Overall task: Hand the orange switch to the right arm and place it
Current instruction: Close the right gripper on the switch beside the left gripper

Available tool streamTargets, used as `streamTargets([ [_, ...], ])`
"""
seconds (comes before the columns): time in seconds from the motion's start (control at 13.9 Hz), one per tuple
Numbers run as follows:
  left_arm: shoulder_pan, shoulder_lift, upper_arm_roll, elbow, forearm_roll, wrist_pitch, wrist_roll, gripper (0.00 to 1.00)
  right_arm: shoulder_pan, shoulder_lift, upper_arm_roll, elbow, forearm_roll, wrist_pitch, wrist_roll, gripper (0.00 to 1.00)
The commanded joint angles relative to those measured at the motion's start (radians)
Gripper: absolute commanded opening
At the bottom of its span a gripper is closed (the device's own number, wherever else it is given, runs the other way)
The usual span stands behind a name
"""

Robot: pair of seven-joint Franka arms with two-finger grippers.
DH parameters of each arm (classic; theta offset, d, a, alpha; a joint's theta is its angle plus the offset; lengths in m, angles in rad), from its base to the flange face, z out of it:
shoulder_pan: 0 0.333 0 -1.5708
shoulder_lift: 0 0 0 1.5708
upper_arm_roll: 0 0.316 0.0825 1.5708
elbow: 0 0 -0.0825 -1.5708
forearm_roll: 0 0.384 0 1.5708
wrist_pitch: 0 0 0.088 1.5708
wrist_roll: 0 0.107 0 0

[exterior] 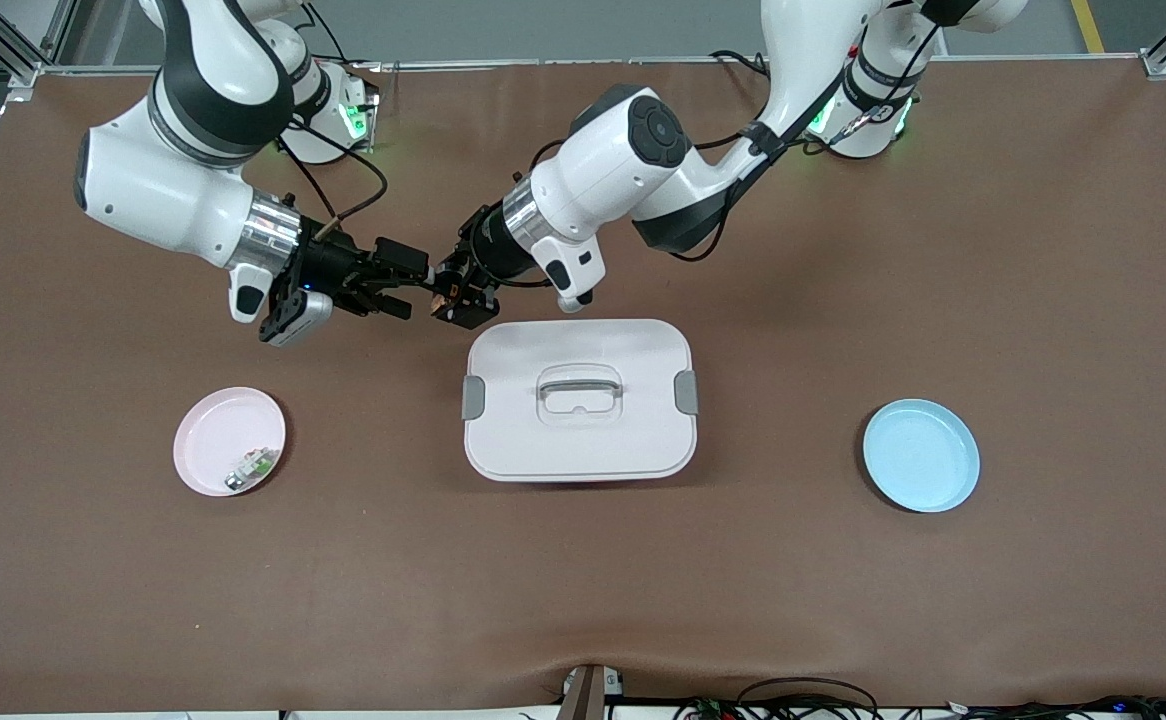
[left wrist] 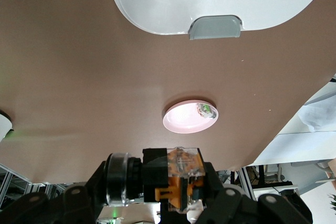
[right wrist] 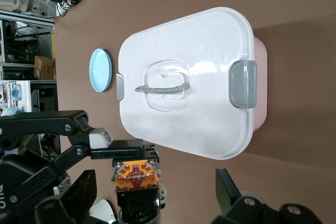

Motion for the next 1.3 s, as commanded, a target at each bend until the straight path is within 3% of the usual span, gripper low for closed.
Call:
streamTargets([
  [0.0, -0.006, -0.007, 0.008, 0.003, 0.016, 0.015, -0.025, 0.32, 0.020, -0.024, -0.009, -0.028, 0.024, 0.019, 0.006, 1.00],
  [1.01, -0.004, -0.013, 0.008, 0.003, 0.016, 0.015, -0.025, 0.32, 0.053, -0.015, -0.009, -0.028, 0.024, 0.042, 0.008, 1.00],
  [1.22, -0.003, -0.013, 0.008, 0.003, 0.016, 0.015, -0.025, 0.32, 0.055, -0.017, -0.009, -0.028, 0.022, 0.042, 0.005, 0.57],
])
